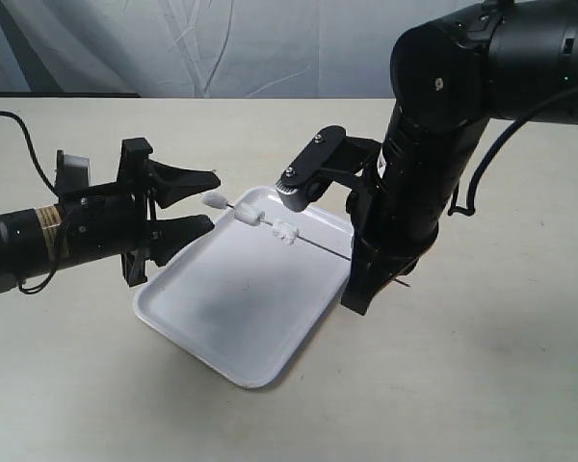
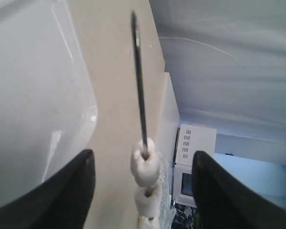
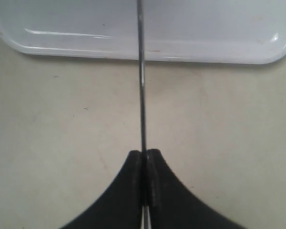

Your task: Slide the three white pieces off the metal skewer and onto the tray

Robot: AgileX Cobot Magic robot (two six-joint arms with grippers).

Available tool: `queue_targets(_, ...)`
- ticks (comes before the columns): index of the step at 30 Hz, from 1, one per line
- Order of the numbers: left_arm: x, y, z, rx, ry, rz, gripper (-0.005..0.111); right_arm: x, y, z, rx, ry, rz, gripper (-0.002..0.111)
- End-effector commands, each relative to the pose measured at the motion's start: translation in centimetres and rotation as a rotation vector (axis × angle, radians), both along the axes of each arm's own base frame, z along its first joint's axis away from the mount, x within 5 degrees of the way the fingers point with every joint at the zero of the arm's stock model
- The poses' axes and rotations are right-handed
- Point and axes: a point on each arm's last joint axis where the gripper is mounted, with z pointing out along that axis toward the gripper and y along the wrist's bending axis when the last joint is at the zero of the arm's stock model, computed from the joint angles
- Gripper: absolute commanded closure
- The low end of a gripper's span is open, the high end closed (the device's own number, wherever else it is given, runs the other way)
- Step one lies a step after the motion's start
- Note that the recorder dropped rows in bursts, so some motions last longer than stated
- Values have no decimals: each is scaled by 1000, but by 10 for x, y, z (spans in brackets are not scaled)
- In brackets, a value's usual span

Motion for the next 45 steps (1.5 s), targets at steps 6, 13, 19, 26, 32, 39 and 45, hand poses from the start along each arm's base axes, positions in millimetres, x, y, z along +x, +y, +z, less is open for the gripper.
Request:
queue_targets(6,1,-2,0,-20,-12,11,52,-3,0,3,15,17,-14,109)
queue_targets(13,0,-3,3,-47,-31,-1,81,-3,0,3,19,14,-15,109)
queue_targets(19,1,-3,4,-51,-33,0,81,-3,0,3,15,18,-14,109)
queue_targets(26,0,-3,4,-47,-33,-5,86,-4,-1,2,8,24,-15,109)
queue_targets(32,1,-3,4,-38,-57,-2,89,-6,-3,-3,-10,35,-12,109)
queue_targets(39,4,0,5,-36,-75,40,89,-25,-20,-35,-65,86,-15,109)
queue_targets(45,4,2,0,39,-81,37,89,-34,-31,-33,-92,60,-26,109)
